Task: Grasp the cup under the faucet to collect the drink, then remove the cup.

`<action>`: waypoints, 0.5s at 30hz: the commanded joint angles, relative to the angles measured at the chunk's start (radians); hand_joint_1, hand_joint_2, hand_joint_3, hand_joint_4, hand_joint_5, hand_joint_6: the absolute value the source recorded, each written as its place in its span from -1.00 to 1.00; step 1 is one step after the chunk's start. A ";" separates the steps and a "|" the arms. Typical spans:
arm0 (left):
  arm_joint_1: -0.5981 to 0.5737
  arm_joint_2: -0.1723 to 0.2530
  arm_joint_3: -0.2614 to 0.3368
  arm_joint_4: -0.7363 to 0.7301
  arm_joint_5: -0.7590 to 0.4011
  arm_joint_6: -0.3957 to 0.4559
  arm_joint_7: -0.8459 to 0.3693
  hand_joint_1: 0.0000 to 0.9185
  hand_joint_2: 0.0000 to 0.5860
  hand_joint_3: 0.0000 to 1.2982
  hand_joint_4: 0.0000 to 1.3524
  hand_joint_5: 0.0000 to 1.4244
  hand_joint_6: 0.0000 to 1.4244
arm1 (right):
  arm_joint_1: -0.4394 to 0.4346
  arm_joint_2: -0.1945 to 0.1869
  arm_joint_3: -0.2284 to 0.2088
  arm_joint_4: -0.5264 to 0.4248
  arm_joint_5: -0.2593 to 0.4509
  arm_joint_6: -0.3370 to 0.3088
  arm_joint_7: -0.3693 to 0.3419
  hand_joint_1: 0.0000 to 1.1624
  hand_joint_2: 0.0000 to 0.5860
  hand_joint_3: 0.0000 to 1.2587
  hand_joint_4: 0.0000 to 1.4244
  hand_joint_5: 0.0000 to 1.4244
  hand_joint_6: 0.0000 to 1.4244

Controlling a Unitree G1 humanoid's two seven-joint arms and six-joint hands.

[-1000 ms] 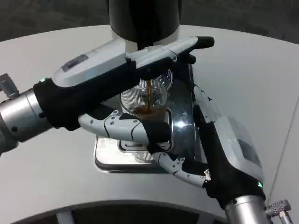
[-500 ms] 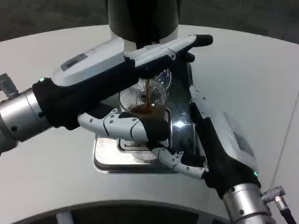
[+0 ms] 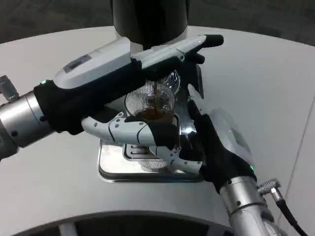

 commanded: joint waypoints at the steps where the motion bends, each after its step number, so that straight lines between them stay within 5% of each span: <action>1: 0.017 0.024 -0.011 -0.008 0.023 0.010 -0.011 -1.00 -0.58 -0.97 -1.00 -0.83 -0.87 | -0.035 0.021 0.013 0.053 0.028 -0.013 -0.016 0.05 -0.29 -1.00 -1.00 -1.00 -0.88; 15: 0.022 0.037 -0.006 -0.013 0.024 0.015 -0.007 -1.00 -0.58 -0.97 -1.00 -0.83 -0.87 | -0.110 0.059 0.007 0.176 0.095 -0.018 -0.076 0.09 -0.34 -1.00 -1.00 -1.00 -0.88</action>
